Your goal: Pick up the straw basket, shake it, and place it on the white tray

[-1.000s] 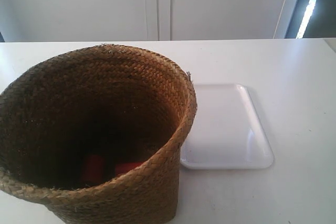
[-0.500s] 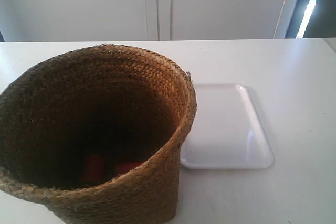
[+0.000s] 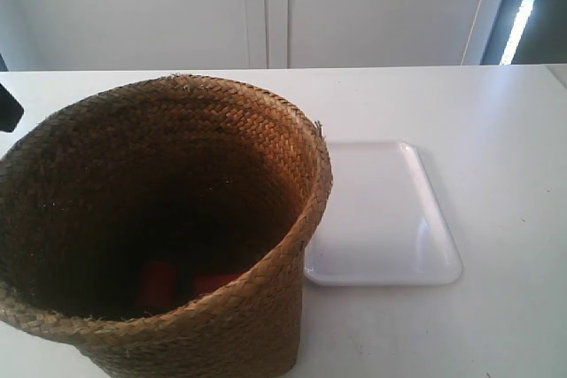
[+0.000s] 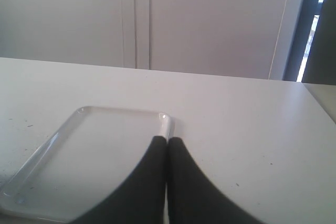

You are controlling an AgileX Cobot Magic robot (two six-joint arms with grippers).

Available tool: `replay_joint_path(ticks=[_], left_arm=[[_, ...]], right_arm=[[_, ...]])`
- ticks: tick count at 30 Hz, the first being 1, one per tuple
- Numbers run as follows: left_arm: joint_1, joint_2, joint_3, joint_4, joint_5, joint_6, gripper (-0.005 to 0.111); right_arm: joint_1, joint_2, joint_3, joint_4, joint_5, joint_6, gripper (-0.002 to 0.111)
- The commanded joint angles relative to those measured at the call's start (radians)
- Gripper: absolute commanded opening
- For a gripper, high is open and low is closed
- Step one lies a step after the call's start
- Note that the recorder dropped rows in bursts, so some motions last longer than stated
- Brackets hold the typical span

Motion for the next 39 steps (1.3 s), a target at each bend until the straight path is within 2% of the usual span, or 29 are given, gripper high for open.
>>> replay_joint_path(ticks=[1,7,13,17,22,39], left_arm=[[0.0,-0.001,0.056,-0.021,0.024,0.023,0.066],[-0.001,-0.001,0.113,-0.082,0.001,0.07,0.066],[-0.001,0.011,0.165,-0.082,-0.044,0.08,0.066],[-0.025,0.048,0.182,-0.083,-0.062,0.093,0.066],[-0.048,0.092,0.184,-0.083,-0.093,0.093,0.066],[-0.048,0.109,0.184,-0.067,-0.114,0.093,0.066]], right_arm=[[-0.003,-0.006,0.007,-0.003,-0.003,0.003,0.0],[-0.003,-0.006,0.007,-0.003,-0.003,0.003,0.0],[-0.003,-0.006,0.007,-0.003,-0.003,0.003,0.0],[-0.003,-0.006,0.007,-0.003,-0.003,0.003,0.0],[-0.003,-0.006,0.007,-0.003,-0.003,0.003,0.0],[-0.003,-0.006,0.007,-0.003,-0.007,0.003,0.0]])
